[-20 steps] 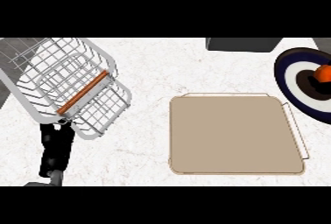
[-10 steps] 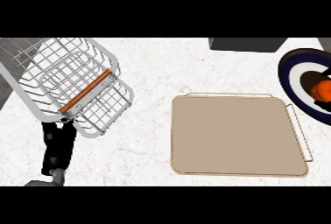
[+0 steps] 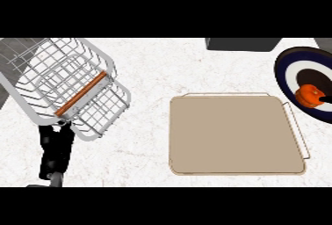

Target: Pick the squash from the tray and place it in the plate

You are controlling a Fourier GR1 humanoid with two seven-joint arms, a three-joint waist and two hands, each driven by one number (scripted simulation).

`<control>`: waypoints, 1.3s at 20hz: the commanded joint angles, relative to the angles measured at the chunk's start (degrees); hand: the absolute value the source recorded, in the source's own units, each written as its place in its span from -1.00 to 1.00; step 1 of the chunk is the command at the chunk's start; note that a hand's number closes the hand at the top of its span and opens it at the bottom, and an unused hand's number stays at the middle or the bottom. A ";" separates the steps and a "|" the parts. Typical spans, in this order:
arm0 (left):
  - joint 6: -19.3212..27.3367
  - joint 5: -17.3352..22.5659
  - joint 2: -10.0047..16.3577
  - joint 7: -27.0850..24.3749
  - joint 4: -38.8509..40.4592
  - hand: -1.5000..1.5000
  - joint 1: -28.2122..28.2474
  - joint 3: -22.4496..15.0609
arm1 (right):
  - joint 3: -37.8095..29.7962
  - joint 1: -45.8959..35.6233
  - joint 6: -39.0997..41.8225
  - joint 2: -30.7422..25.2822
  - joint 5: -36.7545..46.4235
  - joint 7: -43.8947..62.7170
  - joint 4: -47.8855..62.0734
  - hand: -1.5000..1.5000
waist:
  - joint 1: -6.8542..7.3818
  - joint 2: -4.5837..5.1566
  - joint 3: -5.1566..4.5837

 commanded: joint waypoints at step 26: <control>-2.40 -1.57 -1.76 -1.33 0.82 0.00 -5.03 -1.67 | -9.61 6.66 14.35 -1.70 -10.81 -11.06 3.11 -1.00 | 0.37 0.48 0.07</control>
